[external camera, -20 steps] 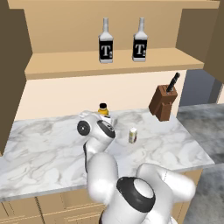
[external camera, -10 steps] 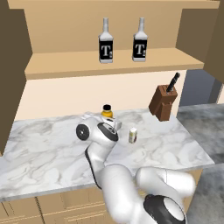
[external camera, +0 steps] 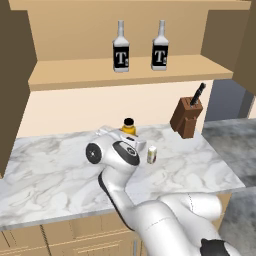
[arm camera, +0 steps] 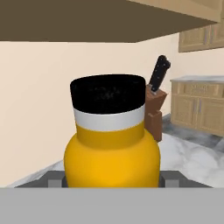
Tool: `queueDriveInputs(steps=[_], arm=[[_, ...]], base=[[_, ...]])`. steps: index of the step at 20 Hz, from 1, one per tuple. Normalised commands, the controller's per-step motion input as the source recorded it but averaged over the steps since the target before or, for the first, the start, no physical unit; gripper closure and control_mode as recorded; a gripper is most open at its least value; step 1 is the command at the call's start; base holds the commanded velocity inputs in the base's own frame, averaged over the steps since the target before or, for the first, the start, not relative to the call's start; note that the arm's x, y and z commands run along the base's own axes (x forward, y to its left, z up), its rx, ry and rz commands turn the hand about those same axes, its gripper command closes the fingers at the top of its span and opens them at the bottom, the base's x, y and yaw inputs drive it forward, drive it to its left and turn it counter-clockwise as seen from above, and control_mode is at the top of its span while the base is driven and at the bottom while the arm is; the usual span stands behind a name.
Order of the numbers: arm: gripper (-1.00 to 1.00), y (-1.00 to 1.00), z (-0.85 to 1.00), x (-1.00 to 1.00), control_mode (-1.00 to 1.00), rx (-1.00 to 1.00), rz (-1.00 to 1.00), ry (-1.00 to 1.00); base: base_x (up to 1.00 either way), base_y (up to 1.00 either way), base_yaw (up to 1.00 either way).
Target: Sort all alcoholic drinks to one cabinet, and non-alcoholic drinks to the other.
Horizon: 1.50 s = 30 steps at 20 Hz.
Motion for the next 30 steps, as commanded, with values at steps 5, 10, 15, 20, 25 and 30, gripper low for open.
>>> queueDriveInputs(steps=[5,10,15,20,25,30], arm=[[1.00,-0.01,0.39,-0.44,-1.00,0.00,-0.09,0.00],[1.00,0.00,0.36,-0.42,-1.00,0.00,-0.08,0.00],[1.00,-0.02,0.41,-0.45,-1.00,0.00,-0.08,-0.01],[1.00,0.00,0.40,-0.42,-1.00,0.00,-0.08,0.00],[1.00,-0.03,0.30,-0.37,-1.00,0.00,-0.07,0.00],[1.00,-0.13,0.09,-0.29,-1.00,0.00,0.01,-0.01]], base=[[0.00,0.00,0.00],[0.00,0.00,0.00],[0.00,0.00,0.00],[0.00,0.00,0.00],[0.00,0.00,0.00],[0.00,0.00,0.00]])
